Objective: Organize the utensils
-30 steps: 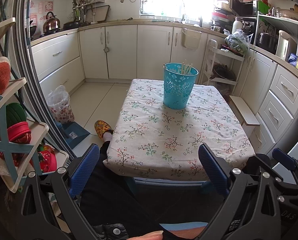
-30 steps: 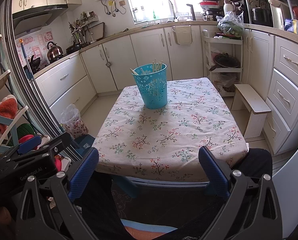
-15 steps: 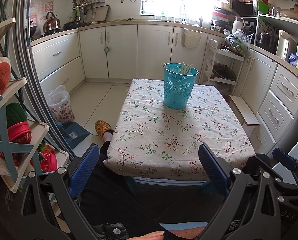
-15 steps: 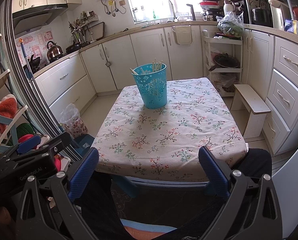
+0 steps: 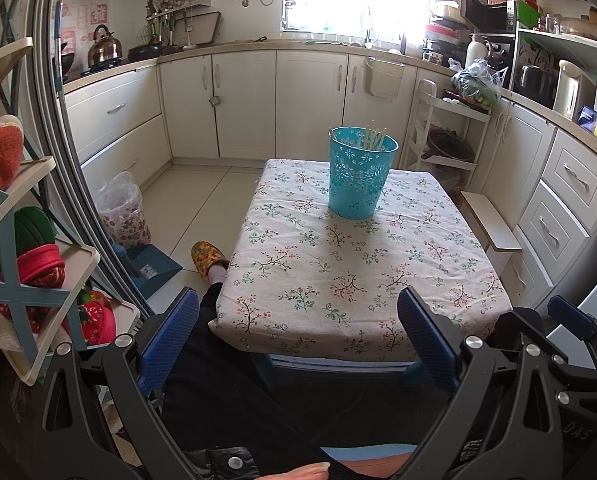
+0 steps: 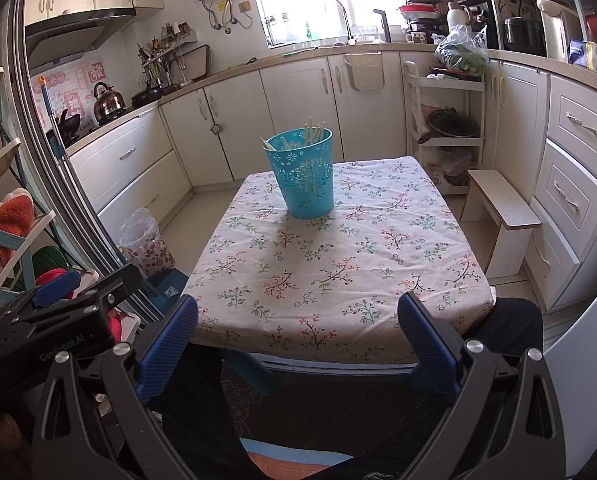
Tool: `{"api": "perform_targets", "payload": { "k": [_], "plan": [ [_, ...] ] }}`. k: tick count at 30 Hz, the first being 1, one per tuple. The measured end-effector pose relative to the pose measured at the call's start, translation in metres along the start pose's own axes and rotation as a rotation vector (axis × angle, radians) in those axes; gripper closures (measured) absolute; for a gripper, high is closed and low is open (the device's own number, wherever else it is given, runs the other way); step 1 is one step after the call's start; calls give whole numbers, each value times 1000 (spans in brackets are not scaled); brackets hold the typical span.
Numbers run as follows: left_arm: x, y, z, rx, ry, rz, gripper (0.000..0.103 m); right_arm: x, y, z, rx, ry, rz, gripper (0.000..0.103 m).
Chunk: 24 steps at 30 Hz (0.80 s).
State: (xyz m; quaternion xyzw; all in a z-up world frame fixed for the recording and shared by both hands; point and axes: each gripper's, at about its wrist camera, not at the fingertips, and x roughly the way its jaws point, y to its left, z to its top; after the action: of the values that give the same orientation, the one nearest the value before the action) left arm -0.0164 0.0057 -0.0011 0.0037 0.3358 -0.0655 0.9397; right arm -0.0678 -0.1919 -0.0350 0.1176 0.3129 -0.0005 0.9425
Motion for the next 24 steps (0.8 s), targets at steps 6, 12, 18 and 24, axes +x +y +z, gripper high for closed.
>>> {"api": "perform_targets", "payload": {
  "k": [6,12,18,24],
  "plan": [
    [-1,0,0,3,0,0,7,0,1,0,0,0,0,7],
    [-3,-2,2,11,0,3,7,0,2,0,0,-2,-1,7],
    [-4,-4,3,10,1,4,7,-1,-1,1,1,-3,-1,7],
    [-1,-6,3,12,4,10,7,0,-5,1,2,-2,-4,7]
  ]
}}
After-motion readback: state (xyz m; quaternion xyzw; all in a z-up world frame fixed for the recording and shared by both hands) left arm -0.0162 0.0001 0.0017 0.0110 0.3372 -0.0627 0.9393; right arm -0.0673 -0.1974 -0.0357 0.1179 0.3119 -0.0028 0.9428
